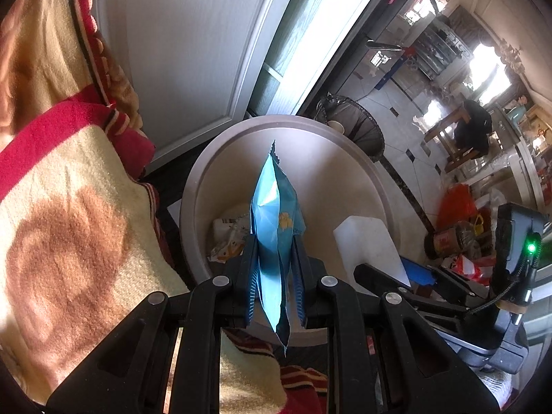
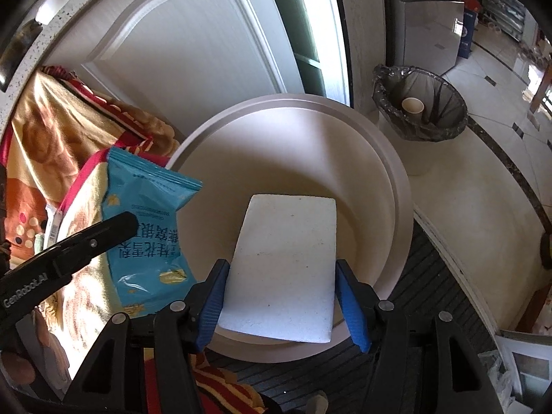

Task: Collect trash
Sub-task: 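Carry the blue bag and foam sheet over the white bin with both tools, then open both tools to drop the blue bag and foam sheet into the bin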

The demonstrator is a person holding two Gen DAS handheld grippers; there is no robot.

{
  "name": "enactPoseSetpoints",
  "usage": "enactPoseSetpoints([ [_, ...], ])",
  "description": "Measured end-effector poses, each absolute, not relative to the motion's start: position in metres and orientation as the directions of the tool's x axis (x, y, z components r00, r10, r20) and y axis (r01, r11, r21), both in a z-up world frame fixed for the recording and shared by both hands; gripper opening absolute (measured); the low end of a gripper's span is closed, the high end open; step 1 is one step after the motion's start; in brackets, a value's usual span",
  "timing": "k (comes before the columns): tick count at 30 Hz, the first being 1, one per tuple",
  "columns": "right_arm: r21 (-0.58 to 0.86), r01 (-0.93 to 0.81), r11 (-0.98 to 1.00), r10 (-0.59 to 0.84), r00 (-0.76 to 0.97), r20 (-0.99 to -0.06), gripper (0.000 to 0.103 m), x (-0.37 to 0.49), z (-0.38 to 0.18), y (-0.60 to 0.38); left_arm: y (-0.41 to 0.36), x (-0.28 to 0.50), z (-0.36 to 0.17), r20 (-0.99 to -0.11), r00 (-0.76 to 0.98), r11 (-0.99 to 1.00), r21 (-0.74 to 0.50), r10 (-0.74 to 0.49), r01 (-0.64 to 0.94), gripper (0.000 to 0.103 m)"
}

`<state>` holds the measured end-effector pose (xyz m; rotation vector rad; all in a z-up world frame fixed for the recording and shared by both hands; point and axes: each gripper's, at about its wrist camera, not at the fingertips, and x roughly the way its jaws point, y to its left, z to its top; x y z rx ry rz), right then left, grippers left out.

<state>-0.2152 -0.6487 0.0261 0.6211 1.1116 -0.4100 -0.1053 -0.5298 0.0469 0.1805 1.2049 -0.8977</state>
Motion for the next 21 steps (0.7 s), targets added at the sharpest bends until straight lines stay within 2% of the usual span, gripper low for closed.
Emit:
enactPoseSetpoints([
  [2,0.254,0.602,0.757,-0.002,0.390,-0.921,0.064,-0.217,0.024,-0.650,-0.529,-0.107,0.048,-0.863,0.067,0.653,-0.325,-0.500,0.684,0.022],
  [7,0.268,0.617,0.740,0.001,0.398,-0.917,0.065,-0.221,0.026,-0.652,-0.526,-0.109,0.049,-0.863,0.059,0.647,-0.329,-0.502,0.688,0.042],
  [10,0.269,0.617,0.740,-0.001,0.401,-0.916,0.065,-0.223,0.030,-0.650,-0.523,-0.110,0.051,-0.860,0.059,0.643,-0.332,-0.507,0.690,0.050],
  [21,0.254,0.605,0.754,-0.022,0.410,-0.912,0.066,-0.228,0.045,-0.643,-0.507,-0.115,0.065,-0.848,0.077,0.635,-0.329,-0.525,0.699,0.051],
])
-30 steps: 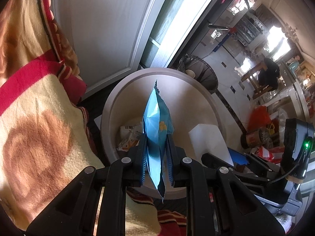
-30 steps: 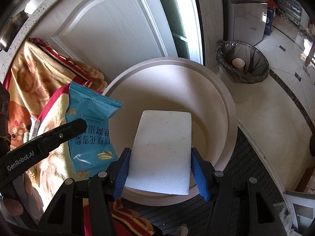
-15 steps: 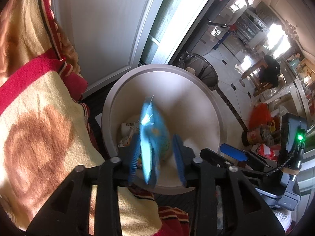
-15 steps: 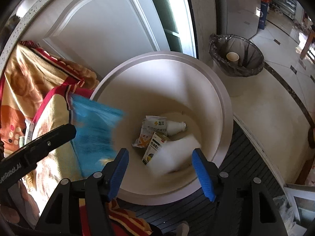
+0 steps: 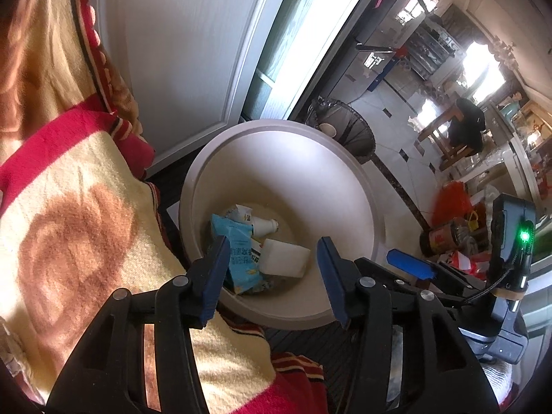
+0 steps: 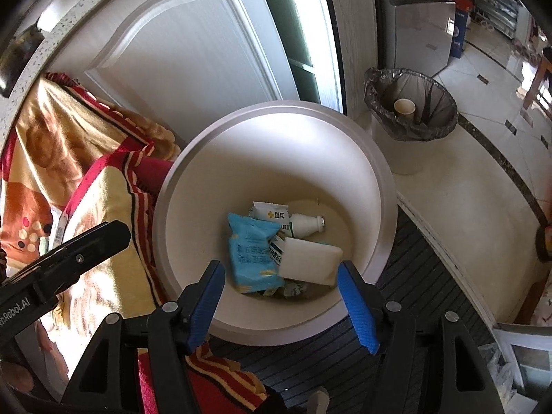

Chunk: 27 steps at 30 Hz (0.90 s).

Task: Collect trash
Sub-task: 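Open both tools to drop the blue bag and foam sheet into the bin, then move both open tools back over the chair seat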

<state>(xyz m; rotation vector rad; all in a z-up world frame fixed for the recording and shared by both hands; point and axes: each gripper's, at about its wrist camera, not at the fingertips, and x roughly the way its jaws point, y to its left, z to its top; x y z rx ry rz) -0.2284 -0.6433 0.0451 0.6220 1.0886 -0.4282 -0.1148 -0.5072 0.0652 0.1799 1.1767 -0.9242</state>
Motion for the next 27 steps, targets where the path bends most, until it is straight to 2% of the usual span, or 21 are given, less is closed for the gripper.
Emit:
enactPoseSetpoints([
  [14,0.241,0.556,0.795,-0.049,0.455,-0.889,0.066,-0.229,0.081,-0.616,-0.478,-0.132,0.102,-0.823,0.127,0.623,-0.308,-0.554,0.719,0.051],
  [27,0.227,0.456,0.860,-0.041,0.507,-0.861,0.067,-0.223,0.117,-0.562,-0.416,-0.140,0.128,-0.798,0.201,0.647,-0.284,-0.569,0.707,0.051],
])
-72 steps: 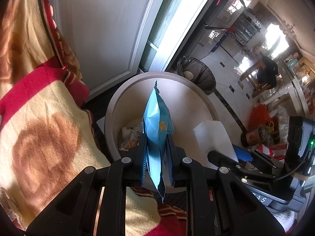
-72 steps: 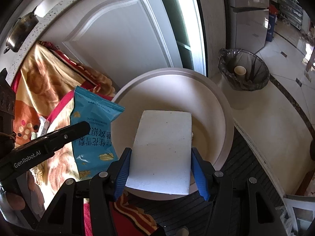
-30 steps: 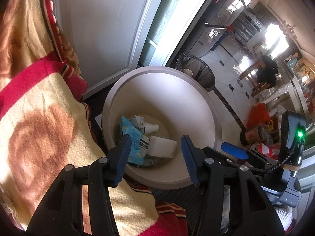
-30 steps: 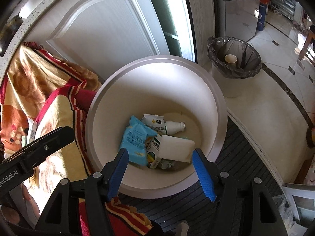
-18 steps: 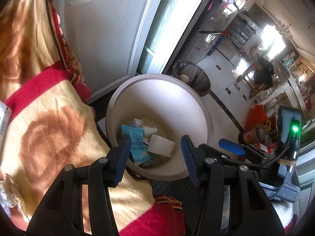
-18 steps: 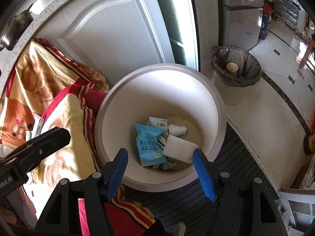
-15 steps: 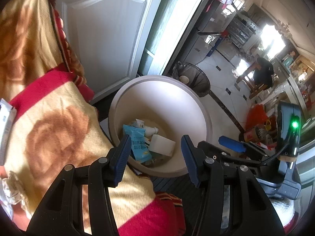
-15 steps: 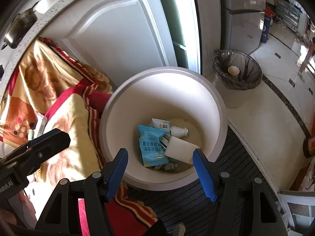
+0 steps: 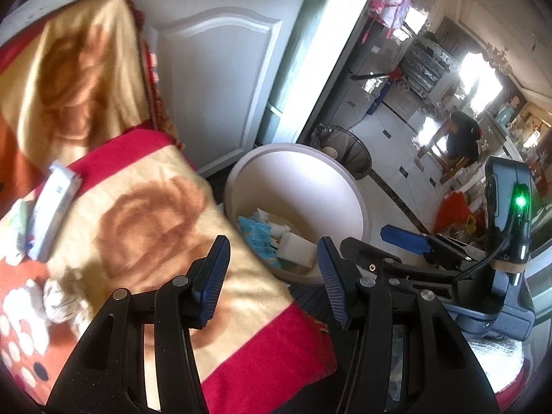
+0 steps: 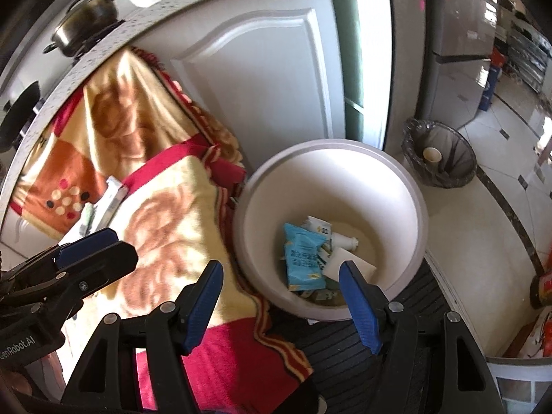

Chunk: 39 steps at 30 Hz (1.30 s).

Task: Collect trash
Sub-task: 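Move both open tools back over the chair seat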

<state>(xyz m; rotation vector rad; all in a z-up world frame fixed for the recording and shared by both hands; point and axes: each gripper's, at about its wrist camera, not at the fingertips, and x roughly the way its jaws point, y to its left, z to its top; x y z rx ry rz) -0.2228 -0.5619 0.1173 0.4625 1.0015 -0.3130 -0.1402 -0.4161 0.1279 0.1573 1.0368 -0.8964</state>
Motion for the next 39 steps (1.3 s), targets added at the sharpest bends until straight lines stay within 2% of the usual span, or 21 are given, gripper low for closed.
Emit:
enactPoseSetpoints([
  [5,0.231,0.414,0.881,-0.021,0.521,-0.853,0.068,-0.219,0.125,-0.537,-0.371,-0.137,0.135,-0.792,0.218,0.674,-0.299,-0.570,0.676,0.051],
  [8,0.237,0.374,0.897,0.005,0.527,-0.850,0.068,-0.215,0.128,-0.518,-0.333,-0.131,0.136,-0.793,0.222,0.697,-0.320,-0.568,0.642,0.055],
  [14,0.277,0.281,0.919,0.091,0.532,-0.842,0.069,-0.198,0.130,-0.477,-0.255,-0.111,0.137,-0.804,0.248,0.765,-0.347,-0.541,0.543,0.056],
  [18,0.303,0.203,0.931,0.158,0.523,-0.837,0.070,-0.179,0.127,-0.443,-0.203,-0.094,0.131,-0.810,0.280,0.811,-0.354,-0.515,0.466,0.071],
  [22,0.323,0.126,0.938,0.218,0.508,-0.833,0.070,-0.157,0.123,-0.411,-0.167,-0.075,0.116,-0.822,0.286,0.839,-0.363,-0.494,0.406,0.072],
  [30,0.333,0.020,0.943,0.285,0.468,-0.836,0.070,-0.104,0.107,-0.365,-0.158,-0.046,0.085,-0.839,0.279,0.851,-0.341,-0.467,0.399,0.072],
  [39,0.365,0.024,0.931,0.320,0.426,-0.846,0.070,-0.068,0.080,-0.356,-0.180,-0.020,0.054,-0.865,0.249,0.854,-0.312,-0.437,0.416,0.071],
])
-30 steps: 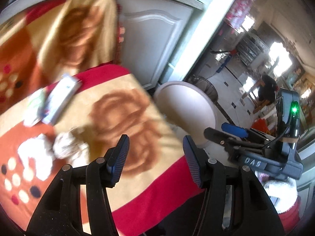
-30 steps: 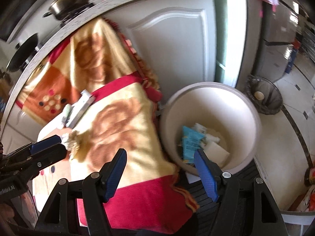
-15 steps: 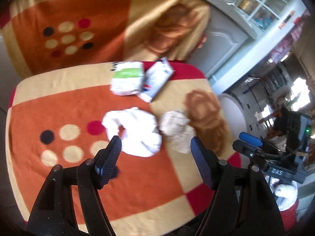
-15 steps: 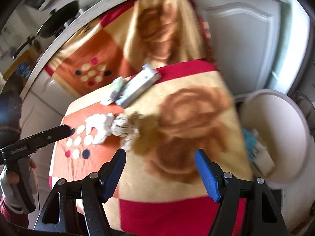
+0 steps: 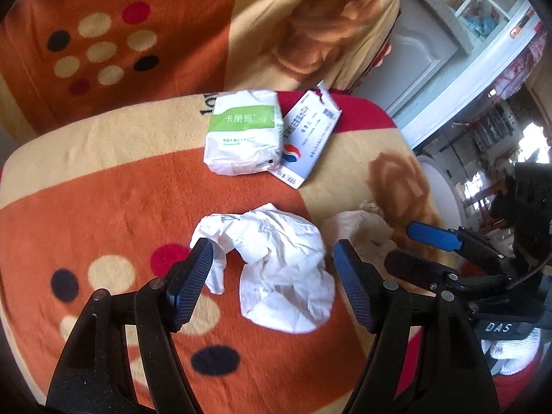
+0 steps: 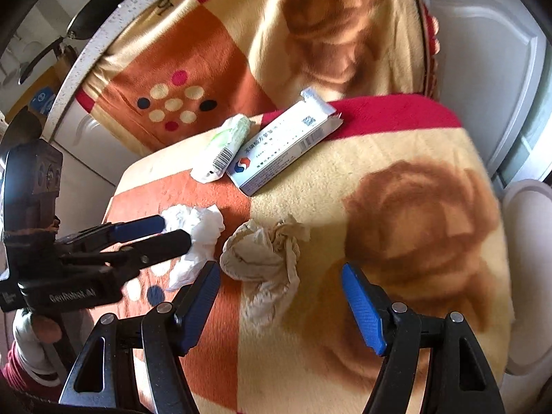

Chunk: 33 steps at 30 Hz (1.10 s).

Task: Collect trash
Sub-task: 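Move both open tools back over the chair seat, then grasp the white tissue with left tool while right tool grasps the beige tissue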

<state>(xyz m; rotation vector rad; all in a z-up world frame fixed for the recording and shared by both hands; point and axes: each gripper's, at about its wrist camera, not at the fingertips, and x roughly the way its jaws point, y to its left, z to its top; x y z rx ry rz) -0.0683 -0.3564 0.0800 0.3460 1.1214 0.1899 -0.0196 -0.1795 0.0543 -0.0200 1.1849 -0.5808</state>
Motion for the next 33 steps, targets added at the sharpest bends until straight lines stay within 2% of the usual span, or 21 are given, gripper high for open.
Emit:
enactPoseSetpoints([
  [2,0.383,0.030,0.923,0.336,0.422,-0.842,0.070,-0.063,0.073,-0.357,-0.179,-0.014,0.047,-0.869,0.246,0.861,-0.312,-0.429,0.401,0.069],
  [3,0.389,0.030,0.921,0.341,0.422,-0.840,0.068,-0.061,0.071,-0.356,-0.177,-0.012,0.044,-0.866,0.241,0.860,-0.324,-0.437,0.394,0.063],
  [4,0.396,0.027,0.918,0.348,0.422,-0.837,0.056,-0.060,0.069,-0.356,-0.176,-0.010,0.041,-0.864,0.234,0.858,-0.336,-0.445,0.389,0.056],
  [5,0.408,0.018,0.913,0.363,0.419,-0.832,0.050,-0.059,0.066,-0.355,-0.175,-0.010,0.040,-0.862,0.233,0.856,-0.344,-0.451,0.387,0.054],
  [7,0.431,-0.005,0.902,0.394,0.417,-0.819,0.036,-0.058,0.065,-0.352,-0.174,-0.011,0.040,-0.855,0.228,0.846,-0.356,-0.466,0.396,0.038],
  [10,0.400,-0.042,0.916,0.379,0.425,-0.822,0.028,-0.062,0.072,-0.346,-0.176,-0.015,0.042,-0.849,0.223,0.835,-0.361,-0.478,0.415,0.022],
  [11,0.390,-0.054,0.919,0.373,0.433,-0.821,0.025,-0.065,0.076,-0.345,-0.177,-0.018,0.044,-0.849,0.223,0.833,-0.360,-0.479,0.420,0.020],
  [12,0.384,-0.064,0.921,0.372,0.441,-0.817,0.016,-0.067,0.080,-0.345,-0.178,-0.019,0.046,-0.847,0.222,0.830,-0.361,-0.483,0.425,0.018],
  [13,0.375,-0.074,0.924,0.367,0.453,-0.812,0.014,-0.071,0.086,-0.345,-0.178,-0.021,0.048,-0.845,0.222,0.827,-0.362,-0.486,0.431,0.015],
  [19,0.371,-0.080,0.925,0.361,0.487,-0.795,0.011,-0.088,0.104,-0.355,-0.175,-0.038,0.065,-0.830,0.250,0.820,-0.357,-0.498,0.447,0.010],
  [24,0.362,-0.089,0.928,0.354,0.514,-0.781,0.010,-0.105,0.121,-0.360,-0.175,-0.052,0.085,-0.810,0.287,0.810,-0.344,-0.512,0.475,0.010],
  [29,0.350,-0.079,0.933,0.344,0.469,-0.813,0.010,-0.117,0.110,-0.361,-0.182,-0.067,0.093,-0.805,0.299,0.804,-0.327,-0.512,0.496,0.010],
  [30,0.340,-0.074,0.937,0.335,0.453,-0.826,0.012,-0.118,0.104,-0.359,-0.184,-0.069,0.092,-0.807,0.299,0.805,-0.325,-0.510,0.497,0.010],
  [32,0.305,-0.068,0.950,0.304,0.425,-0.853,0.033,-0.119,0.094,-0.355,-0.185,-0.073,0.090,-0.810,0.291,0.804,-0.326,-0.509,0.498,0.010],
  [33,0.289,-0.066,0.955,0.289,0.416,-0.862,0.047,-0.120,0.090,-0.353,-0.186,-0.073,0.089,-0.811,0.291,0.804,-0.325,-0.507,0.497,0.010],
])
